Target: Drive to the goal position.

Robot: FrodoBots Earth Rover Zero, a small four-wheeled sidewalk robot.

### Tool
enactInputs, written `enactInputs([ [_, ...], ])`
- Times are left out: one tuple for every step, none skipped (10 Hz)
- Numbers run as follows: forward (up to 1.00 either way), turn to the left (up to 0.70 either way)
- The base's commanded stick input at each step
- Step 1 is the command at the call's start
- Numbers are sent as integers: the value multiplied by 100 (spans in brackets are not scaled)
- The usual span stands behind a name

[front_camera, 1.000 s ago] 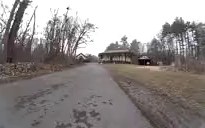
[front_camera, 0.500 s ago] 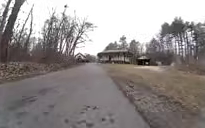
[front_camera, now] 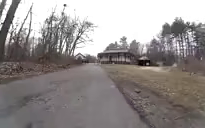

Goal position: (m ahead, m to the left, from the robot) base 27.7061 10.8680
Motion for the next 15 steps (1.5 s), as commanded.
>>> enactInputs([
  [100,0],
  [100,0],
  [100,0],
  [100,0],
  [100,0],
  [100,0],
  [100,0],
  [100,0],
  [100,0],
  [100,0],
  [100,40],
  [100,40],
  [100,40],
  [100,40],
  [100,0],
])
